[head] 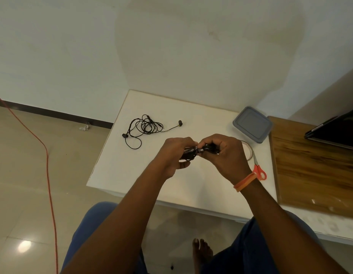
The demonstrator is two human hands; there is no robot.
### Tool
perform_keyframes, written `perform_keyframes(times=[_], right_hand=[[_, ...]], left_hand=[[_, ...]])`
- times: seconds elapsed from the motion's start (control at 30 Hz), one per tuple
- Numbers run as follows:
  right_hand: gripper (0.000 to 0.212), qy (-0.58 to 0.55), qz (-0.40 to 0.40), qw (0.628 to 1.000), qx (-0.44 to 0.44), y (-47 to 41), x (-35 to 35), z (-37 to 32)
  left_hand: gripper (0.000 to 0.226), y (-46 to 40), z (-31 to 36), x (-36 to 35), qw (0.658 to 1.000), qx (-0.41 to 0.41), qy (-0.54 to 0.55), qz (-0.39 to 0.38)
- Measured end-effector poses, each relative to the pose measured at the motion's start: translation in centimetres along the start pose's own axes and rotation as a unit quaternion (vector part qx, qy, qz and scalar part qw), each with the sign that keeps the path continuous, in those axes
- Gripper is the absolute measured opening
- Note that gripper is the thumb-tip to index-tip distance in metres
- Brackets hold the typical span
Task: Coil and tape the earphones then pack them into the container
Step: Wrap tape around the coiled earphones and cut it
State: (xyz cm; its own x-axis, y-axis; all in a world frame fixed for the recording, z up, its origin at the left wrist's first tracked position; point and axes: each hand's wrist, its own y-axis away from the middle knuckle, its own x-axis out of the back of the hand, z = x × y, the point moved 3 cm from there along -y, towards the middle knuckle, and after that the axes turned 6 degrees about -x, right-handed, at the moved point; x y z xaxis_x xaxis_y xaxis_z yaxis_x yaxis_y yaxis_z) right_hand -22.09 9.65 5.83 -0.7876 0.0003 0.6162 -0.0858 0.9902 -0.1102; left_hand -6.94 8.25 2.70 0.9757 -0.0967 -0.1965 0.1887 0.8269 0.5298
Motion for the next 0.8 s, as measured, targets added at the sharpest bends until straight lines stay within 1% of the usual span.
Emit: perform_keyframes(times=[0.07,0.17,0.3,0.37,0.43,0.53,0.63,0.67,0.73,0.77,0.8], right_hand=[[0.013,0.061,0.027,0.995,0.07,0.2,-0.3,-0.4],[0.014,0.109,0.035,0.987,0.114,0.3,-0.4,-0.8],[0.013,0.119,0.011,0.976,0.184,0.6,-0.6,-1.6],[0.011,0.101,-0.001,0.976,0.192,0.7,-0.8,-1.9],[0.013,0.061,-0.02,0.985,0.16,0.7,-0.7,-1.8],[0.017,-0.033,-0.035,0.998,0.05,0.7,-0.2,-1.6],[0.013,-0.117,-0.054,0.99,-0.048,0.5,0.1,-1.5],[0.013,-0.15,-0.055,0.984,-0.077,0.5,0.0,-1.5],[0.013,-0.221,-0.03,0.965,-0.137,0.3,0.0,-1.2],[0.013,-0.254,-0.014,0.952,-0.169,0.2,0.0,-0.9],[0.013,-0.282,0.0,0.938,-0.201,0.1,0.0,-0.5]], left_hand=[[0.01,-0.1,0.0,0.3,1.0,0.016,0.01,0.013],[0.005,-0.2,-0.2,0.6,0.999,0.042,0.005,0.016],[0.01,0.1,-0.7,0.9,0.99,0.131,0.027,-0.031],[0.011,0.3,-0.9,1.0,0.979,0.18,0.072,-0.066],[0.002,0.6,-1.0,1.0,0.963,0.213,0.131,-0.098],[0.009,0.9,-1.2,0.8,0.941,0.236,0.202,-0.13],[0.013,0.8,-1.3,0.4,0.929,0.247,0.234,-0.147],[0.015,0.7,-1.3,0.4,0.93,0.245,0.232,-0.145],[0.019,0.5,-1.6,0.3,0.938,0.243,0.204,-0.136],[0.02,0.5,-1.7,0.3,0.948,0.233,0.178,-0.127],[0.019,0.2,-1.9,0.4,0.962,0.202,0.144,-0.111]])
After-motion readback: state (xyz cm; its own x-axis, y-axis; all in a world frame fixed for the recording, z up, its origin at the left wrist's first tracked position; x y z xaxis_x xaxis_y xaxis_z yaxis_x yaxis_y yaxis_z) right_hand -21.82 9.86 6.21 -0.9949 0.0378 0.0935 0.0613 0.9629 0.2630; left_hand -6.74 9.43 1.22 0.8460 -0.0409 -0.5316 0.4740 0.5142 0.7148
